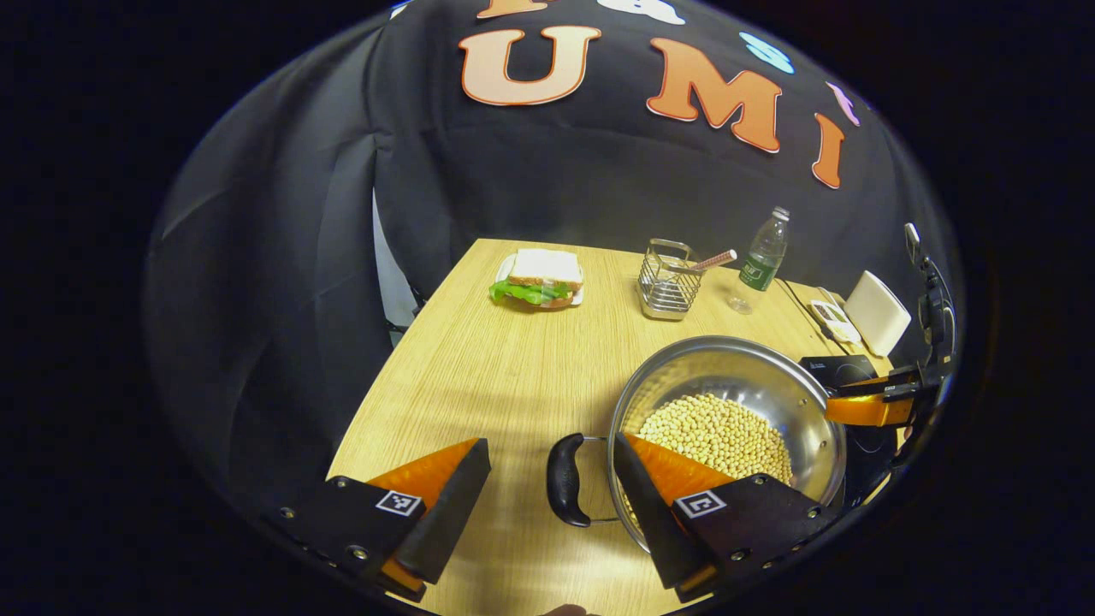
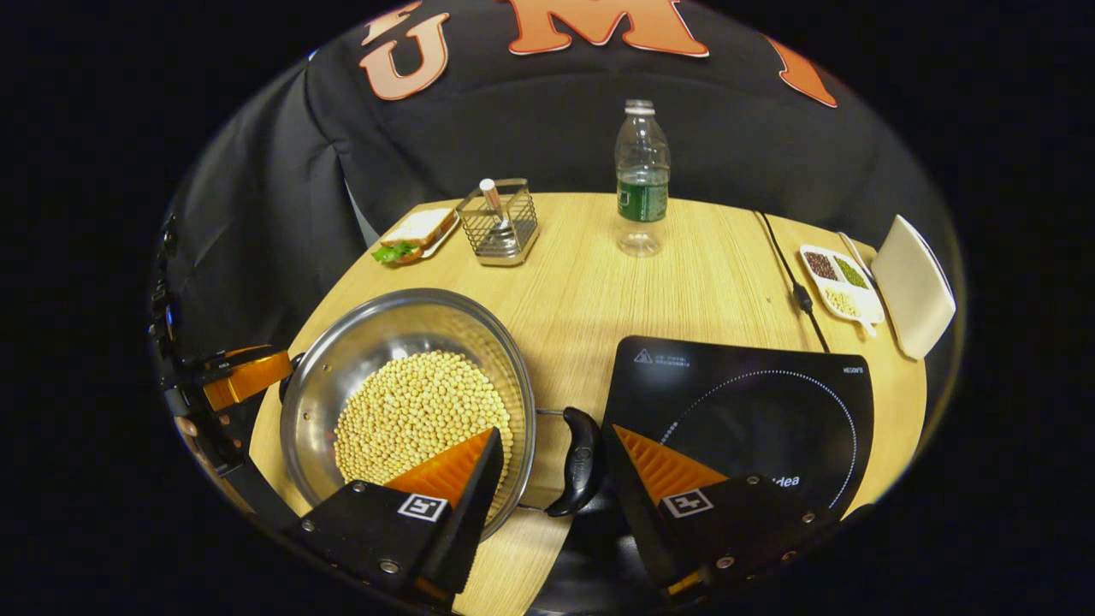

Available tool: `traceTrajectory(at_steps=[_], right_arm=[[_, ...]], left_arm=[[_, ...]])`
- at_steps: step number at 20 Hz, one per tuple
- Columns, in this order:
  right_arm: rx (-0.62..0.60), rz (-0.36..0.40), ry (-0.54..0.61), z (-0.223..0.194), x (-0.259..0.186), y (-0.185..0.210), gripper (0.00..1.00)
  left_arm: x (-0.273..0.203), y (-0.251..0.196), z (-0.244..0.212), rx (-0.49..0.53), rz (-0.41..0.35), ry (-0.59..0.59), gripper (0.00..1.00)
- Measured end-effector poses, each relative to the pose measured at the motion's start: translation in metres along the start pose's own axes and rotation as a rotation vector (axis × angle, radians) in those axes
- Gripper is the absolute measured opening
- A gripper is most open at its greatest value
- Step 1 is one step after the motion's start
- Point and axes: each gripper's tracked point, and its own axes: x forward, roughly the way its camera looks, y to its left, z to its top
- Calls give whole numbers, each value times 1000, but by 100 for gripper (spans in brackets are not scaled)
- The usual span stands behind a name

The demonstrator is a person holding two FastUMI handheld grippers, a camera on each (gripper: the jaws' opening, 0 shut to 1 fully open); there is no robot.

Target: First push the handle of the pot to place it horizontally, then grasp the pot with both hands and set it on the induction cooktop.

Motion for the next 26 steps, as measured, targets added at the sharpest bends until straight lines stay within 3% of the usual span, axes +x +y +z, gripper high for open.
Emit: traceTrajectory(at_steps=[5,8,16,17,18,22,26], right_arm=[[-9,-56,-11,3,4,0,71],[-41,-34,-8,2,10,10,63],[-38,-43,12,9,39,13,63],[-38,-45,24,8,43,12,59],[-38,-50,27,7,46,11,64],[-55,-53,16,8,48,13,64],[-71,-53,19,7,51,13,64]], left_arm=[[12,-5,-10,3,-21,25,92],[16,-7,-14,15,-20,39,92],[25,10,-43,-8,8,95,92],[25,10,-43,-5,8,95,92],[26,9,-45,1,14,95,92],[27,13,-49,19,55,83,92],[33,11,-50,-34,54,67,72]])
